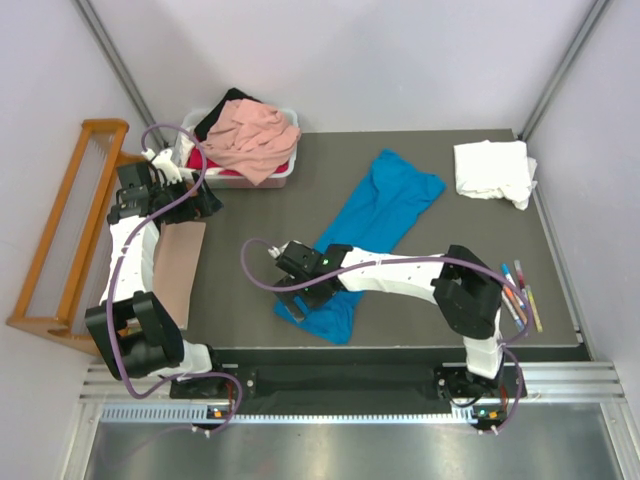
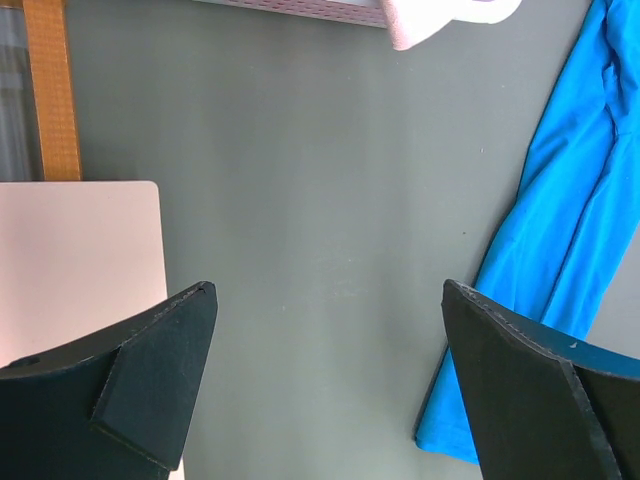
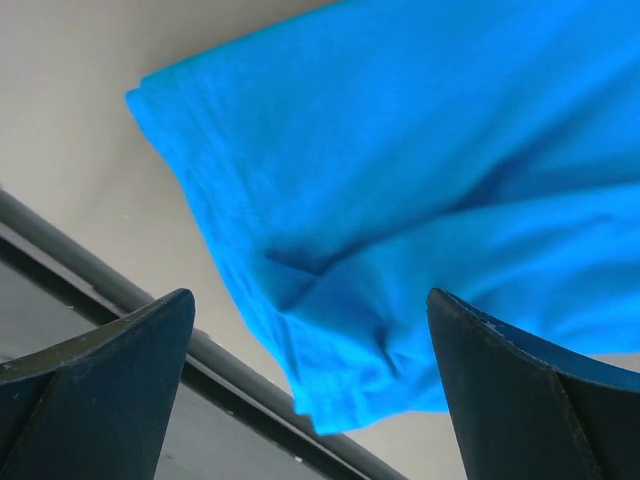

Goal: Fold and stack the t-shirts
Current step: Fold the tshirt

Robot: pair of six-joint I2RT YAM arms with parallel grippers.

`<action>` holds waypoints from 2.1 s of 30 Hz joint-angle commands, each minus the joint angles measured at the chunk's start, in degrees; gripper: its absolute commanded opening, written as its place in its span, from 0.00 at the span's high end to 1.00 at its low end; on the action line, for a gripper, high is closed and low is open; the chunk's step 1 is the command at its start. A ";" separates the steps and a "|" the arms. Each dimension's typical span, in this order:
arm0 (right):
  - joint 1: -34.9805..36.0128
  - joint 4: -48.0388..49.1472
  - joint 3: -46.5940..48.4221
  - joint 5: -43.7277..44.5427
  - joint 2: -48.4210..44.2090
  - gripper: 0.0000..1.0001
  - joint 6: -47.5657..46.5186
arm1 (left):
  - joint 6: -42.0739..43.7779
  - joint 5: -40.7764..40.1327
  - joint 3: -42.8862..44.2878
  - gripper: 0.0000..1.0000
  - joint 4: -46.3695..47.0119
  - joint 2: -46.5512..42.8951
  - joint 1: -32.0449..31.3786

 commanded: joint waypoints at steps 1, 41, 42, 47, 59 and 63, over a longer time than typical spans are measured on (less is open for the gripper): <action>0.84 2.88 3.13 -4.81 1.90 0.01 1.27 | 0.70 1.27 2.28 0.01 -0.44 -0.99 0.39; 3.83 -0.46 -3.91 3.53 0.32 0.00 -5.76 | 0.88 0.57 3.43 0.01 -1.76 -1.17 0.39; 3.92 -0.64 -3.55 3.53 0.67 0.00 -5.85 | 0.88 0.66 3.51 0.01 -1.76 -1.17 0.48; 5.94 -2.39 -0.31 5.81 2.78 0.01 -6.73 | 1.05 0.66 3.69 0.01 -2.02 -1.35 0.48; 9.98 -4.59 1.37 6.26 2.87 0.00 -4.71 | 1.49 0.66 3.60 0.01 -2.46 -1.61 0.39; 9.98 -3.98 1.54 5.91 3.66 0.00 -4.44 | 1.49 0.83 2.99 0.01 -2.46 -1.78 0.30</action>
